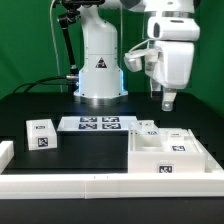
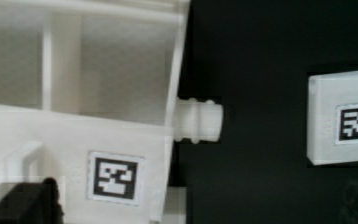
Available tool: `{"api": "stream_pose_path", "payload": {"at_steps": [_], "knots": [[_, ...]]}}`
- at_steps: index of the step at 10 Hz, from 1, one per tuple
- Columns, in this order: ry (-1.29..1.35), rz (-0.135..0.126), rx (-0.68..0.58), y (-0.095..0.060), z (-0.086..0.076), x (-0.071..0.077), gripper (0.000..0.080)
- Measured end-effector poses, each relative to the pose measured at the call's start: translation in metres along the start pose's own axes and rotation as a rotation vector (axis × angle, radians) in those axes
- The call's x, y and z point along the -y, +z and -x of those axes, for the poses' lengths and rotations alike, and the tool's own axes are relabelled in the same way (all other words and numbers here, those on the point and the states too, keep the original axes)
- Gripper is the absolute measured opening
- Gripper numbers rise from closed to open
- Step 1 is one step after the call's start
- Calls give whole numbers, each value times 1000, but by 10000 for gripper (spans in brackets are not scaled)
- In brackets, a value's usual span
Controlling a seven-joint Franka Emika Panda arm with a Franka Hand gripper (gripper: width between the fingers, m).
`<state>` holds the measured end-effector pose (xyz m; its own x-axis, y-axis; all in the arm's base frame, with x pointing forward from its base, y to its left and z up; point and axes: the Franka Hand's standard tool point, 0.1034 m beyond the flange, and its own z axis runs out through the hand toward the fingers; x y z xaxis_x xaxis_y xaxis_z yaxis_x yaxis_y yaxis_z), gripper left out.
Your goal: Assemble cabinet
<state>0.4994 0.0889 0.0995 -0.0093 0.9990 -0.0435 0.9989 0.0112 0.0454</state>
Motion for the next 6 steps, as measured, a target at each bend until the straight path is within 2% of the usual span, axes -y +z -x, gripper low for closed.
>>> {"api": "stream_pose_path", "payload": {"at_steps": [2,3,5,6], "knots": [[1,-4,0,2,1,2,798],[1,-4,-5,8,4,10,798],[-10,-1,-22,21,7,45,798],[-12,-13,-23,27,8,60,798]]}}
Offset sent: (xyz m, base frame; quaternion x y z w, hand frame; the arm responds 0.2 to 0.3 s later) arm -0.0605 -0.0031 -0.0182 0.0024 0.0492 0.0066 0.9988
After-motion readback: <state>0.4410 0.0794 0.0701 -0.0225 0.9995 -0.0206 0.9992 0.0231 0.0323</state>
